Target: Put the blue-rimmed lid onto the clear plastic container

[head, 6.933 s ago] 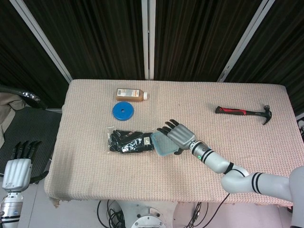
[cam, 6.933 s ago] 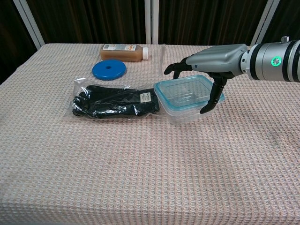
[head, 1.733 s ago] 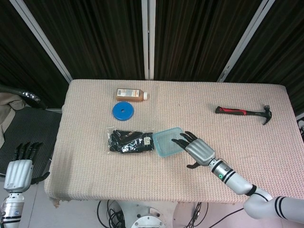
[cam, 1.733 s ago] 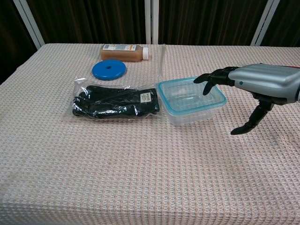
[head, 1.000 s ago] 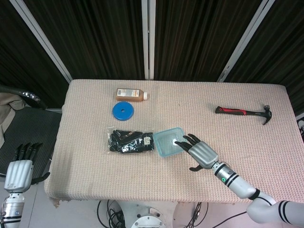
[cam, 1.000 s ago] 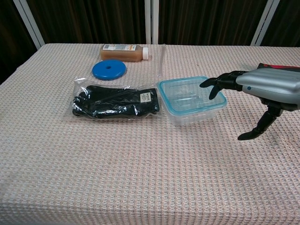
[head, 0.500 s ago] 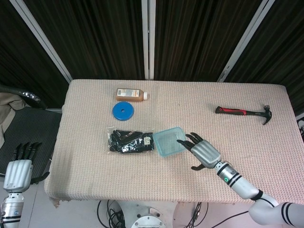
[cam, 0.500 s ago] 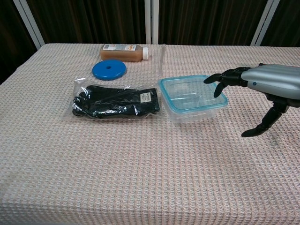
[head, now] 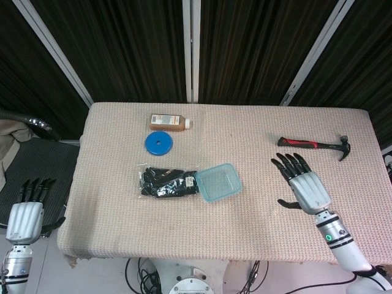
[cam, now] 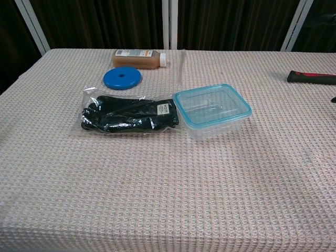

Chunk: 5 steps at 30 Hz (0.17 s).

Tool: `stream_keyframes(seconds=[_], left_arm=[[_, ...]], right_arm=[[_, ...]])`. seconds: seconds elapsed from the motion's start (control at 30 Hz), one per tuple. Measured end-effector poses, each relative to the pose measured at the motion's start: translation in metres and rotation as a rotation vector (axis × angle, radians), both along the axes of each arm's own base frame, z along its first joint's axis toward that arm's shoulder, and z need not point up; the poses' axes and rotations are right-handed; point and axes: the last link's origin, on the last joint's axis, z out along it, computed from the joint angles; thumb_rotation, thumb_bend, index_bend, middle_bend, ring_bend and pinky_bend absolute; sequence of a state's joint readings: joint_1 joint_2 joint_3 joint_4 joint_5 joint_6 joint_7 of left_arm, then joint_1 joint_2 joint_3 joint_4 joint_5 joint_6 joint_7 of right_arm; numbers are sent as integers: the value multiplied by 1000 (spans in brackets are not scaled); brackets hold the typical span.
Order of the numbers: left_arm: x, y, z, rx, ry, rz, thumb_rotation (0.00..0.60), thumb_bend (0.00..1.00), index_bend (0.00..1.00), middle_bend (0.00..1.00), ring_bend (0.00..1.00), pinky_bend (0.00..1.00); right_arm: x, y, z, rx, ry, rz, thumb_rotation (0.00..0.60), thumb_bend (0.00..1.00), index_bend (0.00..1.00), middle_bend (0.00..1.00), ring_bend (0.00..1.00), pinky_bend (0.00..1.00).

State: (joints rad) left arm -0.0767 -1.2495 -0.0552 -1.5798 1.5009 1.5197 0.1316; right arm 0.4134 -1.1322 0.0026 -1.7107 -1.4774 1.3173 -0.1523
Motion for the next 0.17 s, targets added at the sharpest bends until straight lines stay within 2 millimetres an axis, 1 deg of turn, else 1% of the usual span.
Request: stream_keyframes(seconds=[0.17], left_arm=[[4, 4, -1, 7, 13, -27, 600, 32, 136, 116, 45, 0]], right_arm=[[-28, 30, 27, -113, -41, -100, 600, 25, 0, 0, 0, 0]])
